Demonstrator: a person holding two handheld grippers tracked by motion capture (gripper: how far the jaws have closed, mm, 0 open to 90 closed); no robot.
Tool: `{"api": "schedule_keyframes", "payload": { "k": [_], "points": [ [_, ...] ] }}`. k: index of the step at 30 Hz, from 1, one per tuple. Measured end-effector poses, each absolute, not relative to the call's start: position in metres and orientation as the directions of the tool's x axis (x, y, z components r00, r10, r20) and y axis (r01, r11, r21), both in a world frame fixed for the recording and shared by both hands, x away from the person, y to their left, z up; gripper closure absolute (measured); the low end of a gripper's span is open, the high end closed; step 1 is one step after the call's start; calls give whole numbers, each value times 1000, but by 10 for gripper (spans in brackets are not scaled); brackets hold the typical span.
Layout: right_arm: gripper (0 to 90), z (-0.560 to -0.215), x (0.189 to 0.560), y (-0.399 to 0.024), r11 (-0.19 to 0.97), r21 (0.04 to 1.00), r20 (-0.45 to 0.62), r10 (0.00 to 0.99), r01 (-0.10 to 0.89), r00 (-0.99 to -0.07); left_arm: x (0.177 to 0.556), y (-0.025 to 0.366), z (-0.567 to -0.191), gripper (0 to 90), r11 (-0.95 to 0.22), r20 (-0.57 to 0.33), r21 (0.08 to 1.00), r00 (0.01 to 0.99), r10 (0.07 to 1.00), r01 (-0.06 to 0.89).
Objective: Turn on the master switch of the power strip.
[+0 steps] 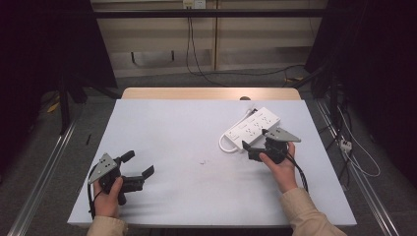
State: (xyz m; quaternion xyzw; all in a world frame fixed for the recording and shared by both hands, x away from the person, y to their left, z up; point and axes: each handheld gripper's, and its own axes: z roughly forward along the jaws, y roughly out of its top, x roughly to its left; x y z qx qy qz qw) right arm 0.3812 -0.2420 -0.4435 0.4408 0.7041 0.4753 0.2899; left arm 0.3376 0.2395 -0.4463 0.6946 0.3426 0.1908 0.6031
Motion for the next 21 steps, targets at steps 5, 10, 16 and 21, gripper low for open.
{"api": "schedule_keyframes", "payload": {
  "k": [5,10,16,21],
  "points": [
    [106,-442,384,-242,158,925,12,897,345,-441,338,239,-446,22,-38,-149,968,693,706,246],
    [115,-440,387,-242,159,925,9,898,344,-440,338,239,-446,22,-38,-149,968,693,706,246],
    [118,-441,389,-240,169,922,4,896,349,-444,338,239,-446,22,-35,-152,968,694,704,248],
    [141,-440,391,-238,179,920,-6,895,347,-446,338,239,-446,22,-35,-153,968,694,703,249]
  ]
}}
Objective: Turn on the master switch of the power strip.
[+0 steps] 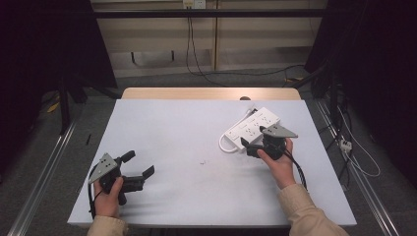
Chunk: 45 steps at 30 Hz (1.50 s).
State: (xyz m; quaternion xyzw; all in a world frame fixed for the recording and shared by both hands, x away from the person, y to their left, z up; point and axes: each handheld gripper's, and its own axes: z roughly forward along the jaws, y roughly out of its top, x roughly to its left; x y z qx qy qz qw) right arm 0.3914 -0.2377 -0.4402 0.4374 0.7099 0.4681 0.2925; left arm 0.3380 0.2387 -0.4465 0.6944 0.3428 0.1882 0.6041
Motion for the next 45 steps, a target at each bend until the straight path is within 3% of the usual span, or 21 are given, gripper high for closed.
{"api": "schedule_keyframes", "payload": {
  "k": [19,45],
  "points": [
    [222,-439,400,-232,180,919,0,889,350,-457,338,239,-447,22,-36,-153,968,695,703,249],
    [482,-436,410,-228,172,906,34,881,387,-472,339,239,-447,22,-35,-155,967,695,702,251]
  ]
}}
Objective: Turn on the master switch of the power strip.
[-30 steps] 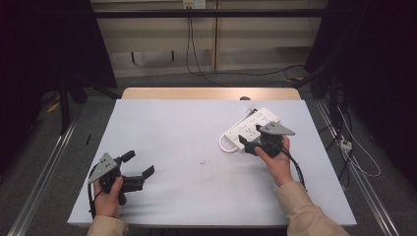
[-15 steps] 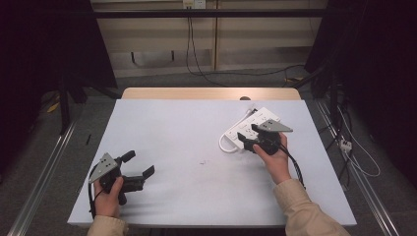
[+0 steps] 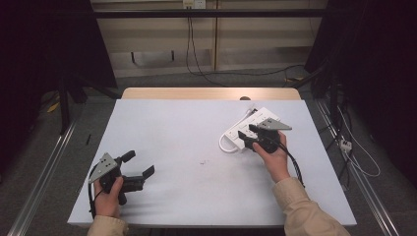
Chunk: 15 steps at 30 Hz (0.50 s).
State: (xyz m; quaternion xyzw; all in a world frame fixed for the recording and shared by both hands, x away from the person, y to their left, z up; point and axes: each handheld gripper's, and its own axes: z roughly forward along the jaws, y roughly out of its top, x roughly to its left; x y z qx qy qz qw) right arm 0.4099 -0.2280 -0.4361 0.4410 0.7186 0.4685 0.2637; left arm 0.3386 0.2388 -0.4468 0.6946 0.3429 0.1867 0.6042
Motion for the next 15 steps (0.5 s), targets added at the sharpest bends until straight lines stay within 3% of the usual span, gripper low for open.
{"api": "schedule_keyframes", "payload": {
  "k": [15],
  "points": [
    [622,-440,413,-228,171,897,48,880,408,-473,339,239,-447,22,-39,-154,967,697,700,252]
  ]
}}
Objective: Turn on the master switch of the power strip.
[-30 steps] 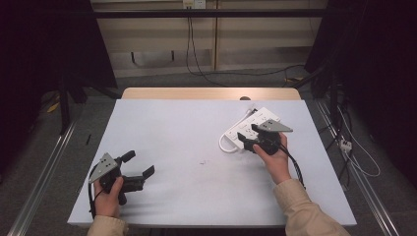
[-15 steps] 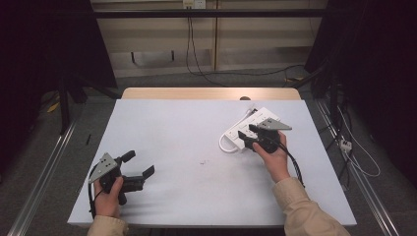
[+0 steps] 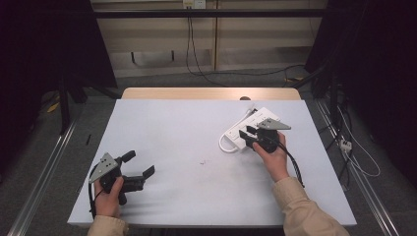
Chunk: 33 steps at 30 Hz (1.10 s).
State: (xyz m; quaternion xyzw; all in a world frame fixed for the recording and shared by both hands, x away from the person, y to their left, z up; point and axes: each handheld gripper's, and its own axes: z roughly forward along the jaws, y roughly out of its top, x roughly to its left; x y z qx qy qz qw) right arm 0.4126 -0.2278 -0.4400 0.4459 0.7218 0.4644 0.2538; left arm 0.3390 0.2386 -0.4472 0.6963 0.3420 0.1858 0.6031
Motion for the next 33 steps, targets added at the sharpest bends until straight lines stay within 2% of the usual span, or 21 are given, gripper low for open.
{"api": "schedule_keyframes", "payload": {
  "k": [15,33],
  "points": [
    [732,-442,414,-226,181,893,48,873,412,-486,339,238,-448,22,-40,-154,967,699,699,253],
    [804,-442,419,-222,192,883,61,858,428,-510,340,237,-448,22,-34,-161,966,700,695,257]
  ]
}}
